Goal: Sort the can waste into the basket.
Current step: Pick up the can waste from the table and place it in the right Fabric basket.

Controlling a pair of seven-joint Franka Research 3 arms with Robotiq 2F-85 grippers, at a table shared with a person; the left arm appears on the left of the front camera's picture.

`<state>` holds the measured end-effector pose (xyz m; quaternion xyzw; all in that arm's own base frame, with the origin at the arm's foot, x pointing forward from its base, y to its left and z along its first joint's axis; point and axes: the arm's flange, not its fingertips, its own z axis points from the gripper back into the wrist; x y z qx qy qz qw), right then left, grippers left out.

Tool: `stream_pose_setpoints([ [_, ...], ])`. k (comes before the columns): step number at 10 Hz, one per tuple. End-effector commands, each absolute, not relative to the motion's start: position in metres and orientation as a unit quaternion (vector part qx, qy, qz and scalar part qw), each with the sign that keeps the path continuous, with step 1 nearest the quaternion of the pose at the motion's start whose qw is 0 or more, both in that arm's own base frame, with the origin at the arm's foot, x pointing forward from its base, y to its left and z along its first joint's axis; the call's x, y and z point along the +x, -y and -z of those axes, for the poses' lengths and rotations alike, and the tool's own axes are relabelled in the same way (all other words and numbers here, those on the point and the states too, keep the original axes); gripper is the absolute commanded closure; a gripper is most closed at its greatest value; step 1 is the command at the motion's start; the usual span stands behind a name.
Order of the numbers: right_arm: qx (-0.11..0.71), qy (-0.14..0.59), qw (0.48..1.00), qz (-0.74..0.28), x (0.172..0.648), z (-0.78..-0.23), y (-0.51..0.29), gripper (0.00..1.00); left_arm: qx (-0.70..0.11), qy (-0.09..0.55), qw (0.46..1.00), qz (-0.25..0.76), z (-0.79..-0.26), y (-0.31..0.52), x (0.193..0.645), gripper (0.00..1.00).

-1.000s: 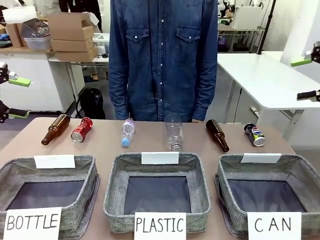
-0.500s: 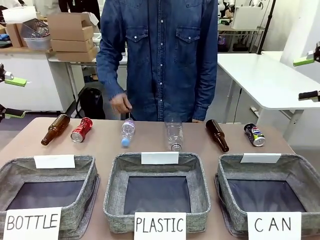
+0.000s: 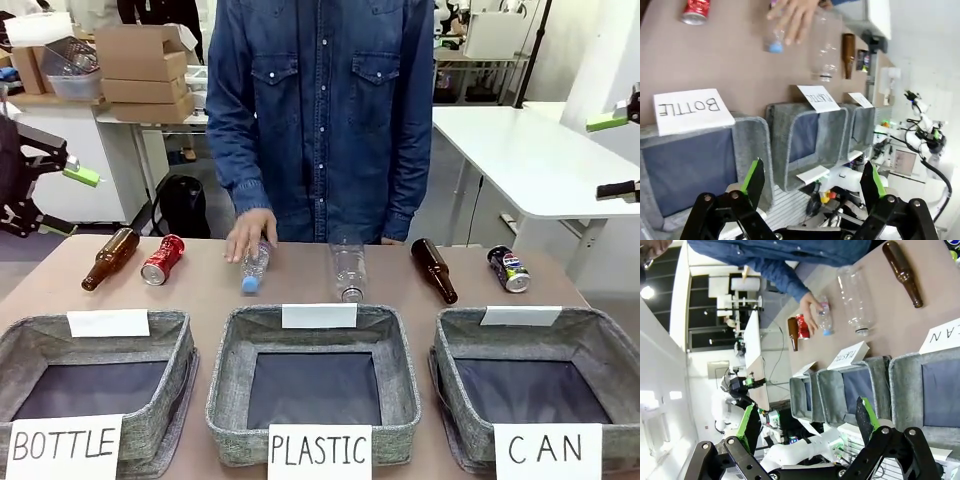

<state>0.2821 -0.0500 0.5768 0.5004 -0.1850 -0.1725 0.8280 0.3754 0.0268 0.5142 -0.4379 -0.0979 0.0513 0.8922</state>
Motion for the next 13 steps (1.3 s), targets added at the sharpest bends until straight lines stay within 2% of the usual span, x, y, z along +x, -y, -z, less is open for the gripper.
stream_pose_setpoints([
  [1,0.509,0.190,0.824,0.162,0.286,-0.580,0.050,0.00,-0.459,0.091,0.883,-0.041,-0.528,-0.047,0.367,0.00],
  [4,0.509,0.190,0.824,0.162,0.286,-0.580,0.050,0.00,-0.475,0.162,0.857,-0.121,-0.537,-0.103,0.298,0.00],
  [5,0.509,0.190,0.824,0.162,0.286,-0.580,0.050,0.00,-0.480,0.161,0.855,-0.111,-0.534,-0.103,0.292,0.00],
  [7,0.509,0.190,0.824,0.162,0.286,-0.580,0.050,0.00,-0.468,0.153,0.862,-0.121,-0.529,-0.096,0.312,0.00],
  [10,0.509,0.190,0.824,0.162,0.286,-0.580,0.050,0.00,-0.433,0.079,0.894,-0.079,-0.523,-0.057,0.381,0.00],
  [11,0.509,0.190,0.824,0.162,0.286,-0.580,0.050,0.00,-0.434,0.077,0.895,-0.074,-0.524,-0.056,0.382,0.00],
  [13,0.509,0.190,0.824,0.162,0.286,-0.580,0.050,0.00,-0.447,0.105,0.883,-0.095,-0.530,-0.076,0.353,0.00],
])
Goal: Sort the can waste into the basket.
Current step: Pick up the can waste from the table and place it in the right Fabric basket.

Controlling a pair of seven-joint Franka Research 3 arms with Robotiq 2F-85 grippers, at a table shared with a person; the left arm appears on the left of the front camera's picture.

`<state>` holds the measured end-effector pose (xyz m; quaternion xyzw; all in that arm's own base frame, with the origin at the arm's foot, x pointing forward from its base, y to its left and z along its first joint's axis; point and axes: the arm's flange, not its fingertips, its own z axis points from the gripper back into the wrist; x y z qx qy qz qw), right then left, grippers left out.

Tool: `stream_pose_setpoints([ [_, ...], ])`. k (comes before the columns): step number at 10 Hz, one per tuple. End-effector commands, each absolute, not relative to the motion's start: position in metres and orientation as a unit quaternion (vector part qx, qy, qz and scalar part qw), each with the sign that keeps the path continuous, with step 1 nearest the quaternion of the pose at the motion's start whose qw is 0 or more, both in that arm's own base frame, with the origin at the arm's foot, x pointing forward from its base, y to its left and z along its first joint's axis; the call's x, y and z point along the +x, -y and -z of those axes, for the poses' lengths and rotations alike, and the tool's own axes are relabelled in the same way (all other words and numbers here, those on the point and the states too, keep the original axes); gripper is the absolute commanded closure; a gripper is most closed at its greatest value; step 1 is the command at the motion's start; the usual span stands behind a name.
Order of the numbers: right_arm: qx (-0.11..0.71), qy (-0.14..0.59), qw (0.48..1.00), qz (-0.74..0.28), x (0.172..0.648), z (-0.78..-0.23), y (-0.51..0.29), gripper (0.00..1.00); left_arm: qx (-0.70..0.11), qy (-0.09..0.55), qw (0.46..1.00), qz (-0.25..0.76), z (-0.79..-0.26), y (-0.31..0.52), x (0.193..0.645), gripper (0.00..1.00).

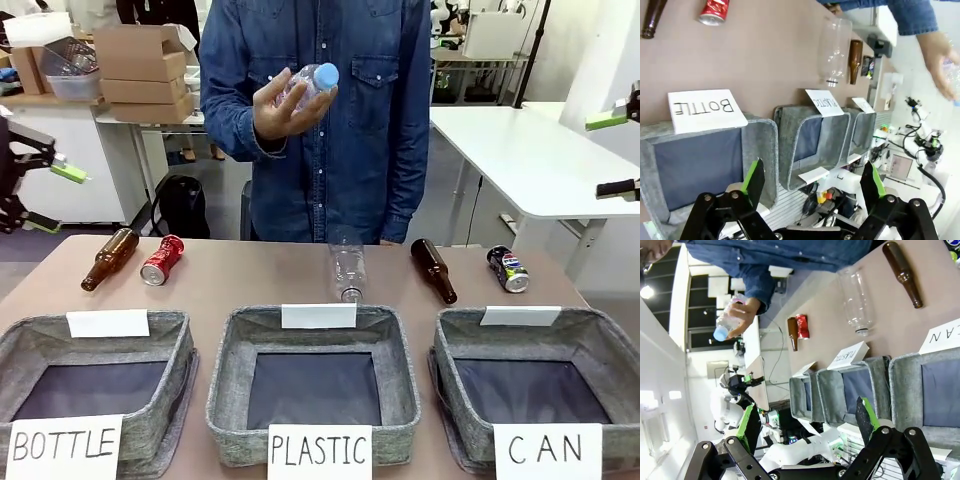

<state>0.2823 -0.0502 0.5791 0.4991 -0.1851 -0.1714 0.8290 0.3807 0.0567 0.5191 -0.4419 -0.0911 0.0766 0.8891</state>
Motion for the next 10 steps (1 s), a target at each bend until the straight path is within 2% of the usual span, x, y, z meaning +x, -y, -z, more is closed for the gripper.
stream_pose_setpoints([
  [1,0.509,0.190,0.824,0.162,0.286,-0.580,0.050,0.00,-0.453,0.133,0.874,-0.115,-0.531,-0.088,0.332,0.00],
  [3,0.509,0.190,0.824,0.162,0.286,-0.580,0.050,0.00,-0.473,0.157,0.860,-0.109,-0.529,-0.096,0.309,0.00],
  [8,0.509,0.190,0.824,0.162,0.286,-0.580,0.050,0.00,-0.455,0.083,0.882,-0.086,-0.523,-0.065,0.367,0.00],
  [10,0.509,0.190,0.824,0.162,0.286,-0.580,0.050,0.00,-0.464,0.098,0.874,-0.101,-0.526,-0.076,0.354,0.00],
])
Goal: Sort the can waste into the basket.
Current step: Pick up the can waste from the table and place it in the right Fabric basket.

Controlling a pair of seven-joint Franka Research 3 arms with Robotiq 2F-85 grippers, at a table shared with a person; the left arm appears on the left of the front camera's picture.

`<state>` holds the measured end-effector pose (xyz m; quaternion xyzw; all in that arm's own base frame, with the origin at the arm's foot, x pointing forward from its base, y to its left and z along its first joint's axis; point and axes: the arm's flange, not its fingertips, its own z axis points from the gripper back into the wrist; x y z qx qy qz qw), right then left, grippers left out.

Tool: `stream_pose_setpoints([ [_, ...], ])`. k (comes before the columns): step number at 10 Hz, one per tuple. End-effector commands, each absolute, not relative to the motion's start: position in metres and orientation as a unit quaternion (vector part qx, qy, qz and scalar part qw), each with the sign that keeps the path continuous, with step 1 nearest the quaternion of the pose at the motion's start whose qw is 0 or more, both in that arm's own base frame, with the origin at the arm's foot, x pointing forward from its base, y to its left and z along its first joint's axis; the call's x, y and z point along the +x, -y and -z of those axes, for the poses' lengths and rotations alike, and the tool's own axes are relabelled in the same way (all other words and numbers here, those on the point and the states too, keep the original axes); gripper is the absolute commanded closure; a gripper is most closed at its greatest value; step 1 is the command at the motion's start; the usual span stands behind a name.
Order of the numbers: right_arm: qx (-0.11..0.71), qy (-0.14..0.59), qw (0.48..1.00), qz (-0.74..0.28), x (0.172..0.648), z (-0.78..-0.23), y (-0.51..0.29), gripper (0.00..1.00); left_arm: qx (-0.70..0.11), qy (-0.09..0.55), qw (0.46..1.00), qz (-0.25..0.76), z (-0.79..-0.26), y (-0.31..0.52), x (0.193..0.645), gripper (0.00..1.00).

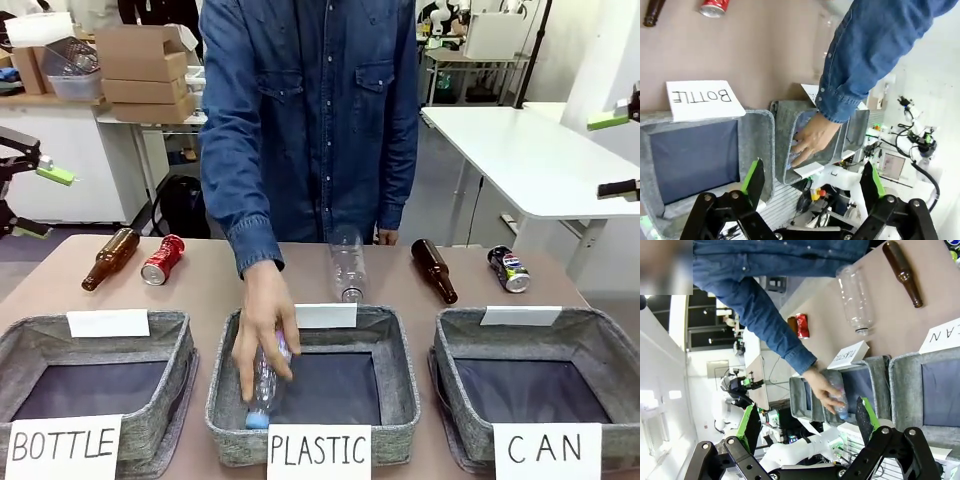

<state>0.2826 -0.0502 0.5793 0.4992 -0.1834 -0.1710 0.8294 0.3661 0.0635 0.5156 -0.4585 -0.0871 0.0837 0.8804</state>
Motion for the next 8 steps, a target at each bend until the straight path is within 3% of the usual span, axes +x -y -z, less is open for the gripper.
stream_pose_setpoints([
  [1,0.509,0.190,0.824,0.162,0.286,-0.580,0.050,0.00,-0.466,0.119,0.869,-0.120,-0.528,-0.085,0.338,0.00],
  [3,0.509,0.190,0.824,0.162,0.286,-0.580,0.050,0.00,-0.486,0.154,0.851,-0.128,-0.528,-0.101,0.308,0.00],
  [4,0.509,0.190,0.824,0.162,0.286,-0.580,0.050,0.00,-0.481,0.133,0.858,-0.123,-0.524,-0.097,0.316,0.00],
  [8,0.509,0.190,0.824,0.162,0.286,-0.580,0.050,0.00,-0.406,0.050,0.907,-0.102,-0.519,-0.064,0.399,0.00],
])
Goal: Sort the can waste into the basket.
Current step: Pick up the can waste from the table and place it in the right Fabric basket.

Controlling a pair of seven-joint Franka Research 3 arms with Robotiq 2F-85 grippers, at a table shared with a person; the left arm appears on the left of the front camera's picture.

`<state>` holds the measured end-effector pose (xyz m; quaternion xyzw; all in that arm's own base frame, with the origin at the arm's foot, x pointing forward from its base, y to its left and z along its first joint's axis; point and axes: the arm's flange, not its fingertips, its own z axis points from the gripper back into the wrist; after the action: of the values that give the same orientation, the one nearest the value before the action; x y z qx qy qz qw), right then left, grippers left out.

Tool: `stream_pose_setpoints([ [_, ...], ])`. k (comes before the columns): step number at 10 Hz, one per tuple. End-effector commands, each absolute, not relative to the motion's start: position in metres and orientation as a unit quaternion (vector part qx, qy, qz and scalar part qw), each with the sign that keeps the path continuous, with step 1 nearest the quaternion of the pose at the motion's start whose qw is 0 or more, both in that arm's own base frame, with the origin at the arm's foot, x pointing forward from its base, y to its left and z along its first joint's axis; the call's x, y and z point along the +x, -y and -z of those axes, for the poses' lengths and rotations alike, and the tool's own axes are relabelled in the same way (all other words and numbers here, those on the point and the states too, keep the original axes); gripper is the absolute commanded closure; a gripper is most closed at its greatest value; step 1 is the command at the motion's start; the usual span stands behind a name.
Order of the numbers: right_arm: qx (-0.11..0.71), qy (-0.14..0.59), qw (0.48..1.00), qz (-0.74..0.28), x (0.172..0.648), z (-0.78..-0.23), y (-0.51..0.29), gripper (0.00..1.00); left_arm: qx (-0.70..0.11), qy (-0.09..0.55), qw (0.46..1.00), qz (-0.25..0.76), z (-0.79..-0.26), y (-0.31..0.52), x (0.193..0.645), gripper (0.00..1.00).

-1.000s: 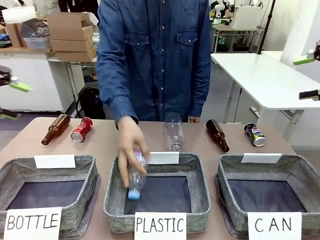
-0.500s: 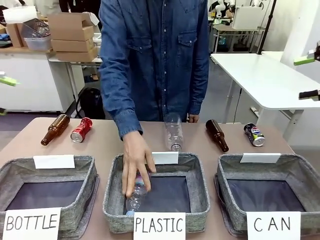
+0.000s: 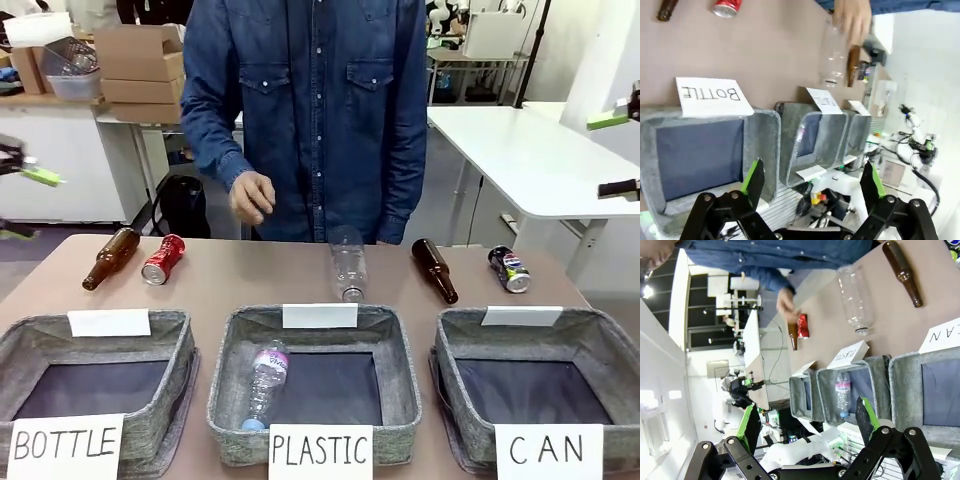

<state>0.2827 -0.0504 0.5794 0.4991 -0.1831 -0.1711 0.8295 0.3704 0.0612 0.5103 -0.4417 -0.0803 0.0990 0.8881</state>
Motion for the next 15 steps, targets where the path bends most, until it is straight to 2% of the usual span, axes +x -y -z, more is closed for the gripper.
stream_pose_setpoints([
  [1,0.509,0.190,0.824,0.162,0.286,-0.580,0.050,0.00,-0.360,0.027,0.928,-0.093,-0.510,-0.054,0.429,0.00],
  [3,0.509,0.190,0.824,0.162,0.286,-0.580,0.050,0.00,-0.225,0.043,0.966,-0.119,-0.479,-0.038,0.489,0.00],
  [4,0.509,0.190,0.824,0.162,0.286,-0.580,0.050,0.00,-0.167,0.052,0.979,-0.101,-0.459,-0.028,0.518,0.00],
  [5,0.509,0.190,0.824,0.162,0.286,-0.580,0.050,0.00,-0.144,0.054,0.986,-0.066,-0.444,-0.017,0.537,0.00],
  [8,0.509,0.190,0.824,0.162,0.286,-0.580,0.050,0.00,-0.104,0.072,0.991,-0.037,-0.392,0.020,0.589,0.00],
  [10,0.509,0.190,0.824,0.162,0.286,-0.580,0.050,0.00,-0.091,0.088,0.992,-0.013,-0.362,0.040,0.602,0.00],
  [11,0.509,0.190,0.824,0.162,0.286,-0.580,0.050,0.00,-0.059,0.127,0.990,-0.004,-0.350,0.050,0.608,0.00],
  [12,0.509,0.190,0.824,0.162,0.286,-0.580,0.050,0.00,-0.053,0.133,0.990,0.008,-0.341,0.060,0.614,0.00],
  [15,0.509,0.190,0.824,0.162,0.286,-0.580,0.050,0.00,-0.043,0.112,0.993,0.018,-0.323,0.070,0.620,0.00],
])
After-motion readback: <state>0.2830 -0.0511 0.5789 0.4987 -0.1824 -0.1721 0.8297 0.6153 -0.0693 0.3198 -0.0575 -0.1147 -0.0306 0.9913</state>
